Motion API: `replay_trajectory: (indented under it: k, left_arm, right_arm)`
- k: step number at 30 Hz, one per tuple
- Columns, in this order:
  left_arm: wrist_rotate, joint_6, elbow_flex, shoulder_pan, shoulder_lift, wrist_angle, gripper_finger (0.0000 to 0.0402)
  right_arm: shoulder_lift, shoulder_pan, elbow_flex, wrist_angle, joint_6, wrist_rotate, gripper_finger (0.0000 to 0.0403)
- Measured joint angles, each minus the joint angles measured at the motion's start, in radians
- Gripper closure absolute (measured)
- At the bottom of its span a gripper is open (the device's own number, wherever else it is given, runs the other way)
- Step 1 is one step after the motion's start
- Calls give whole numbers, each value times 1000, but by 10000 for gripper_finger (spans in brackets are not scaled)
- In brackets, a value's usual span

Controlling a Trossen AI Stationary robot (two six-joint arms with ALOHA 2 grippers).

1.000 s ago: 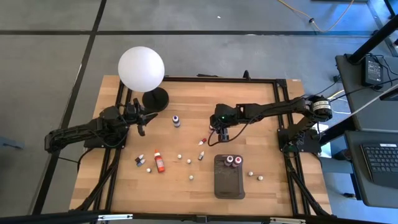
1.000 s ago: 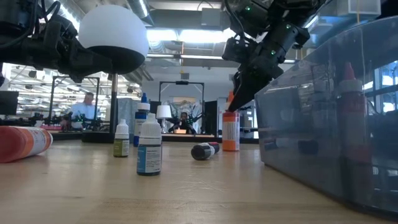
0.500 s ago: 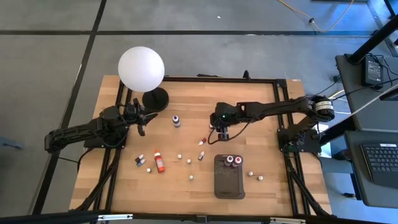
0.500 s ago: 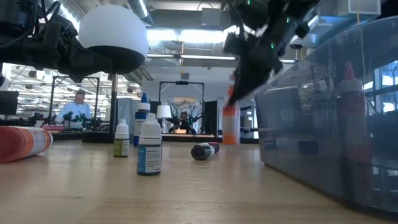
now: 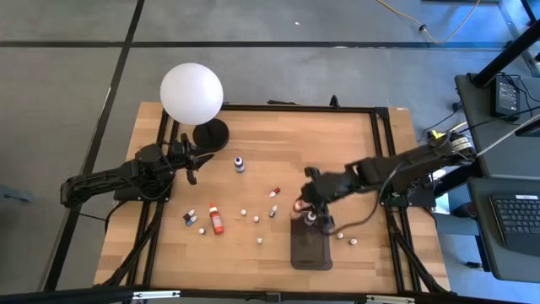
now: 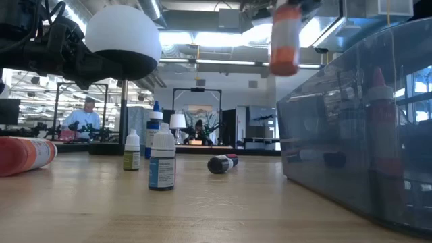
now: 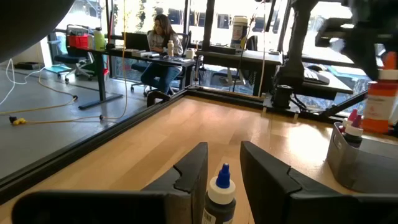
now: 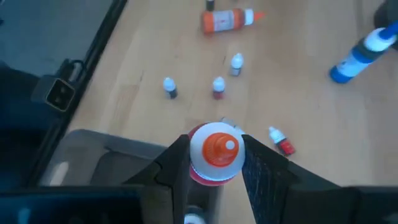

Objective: Pick & Place food coloring
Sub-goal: Put the large orange food coloring bottle into the black bin

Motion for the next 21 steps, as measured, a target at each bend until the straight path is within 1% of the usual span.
replay_trajectory:
  k: [6,11,13,21]
  left_arm:
    - [-1,21,0,0,0,0,309]
    - [-1,26,0,0,0,0,310]
    - [-1,27,0,0,0,0,309]
    - [-1,27,0,0,0,0,308]
  right_arm:
    - [35,131,-1,-3,66,132,278]
    - [93,180,-2,-44,102,278,278]
    - [116,184,-2,-53,118,316,278]
    - [176,185,-2,-55,126,319,277]
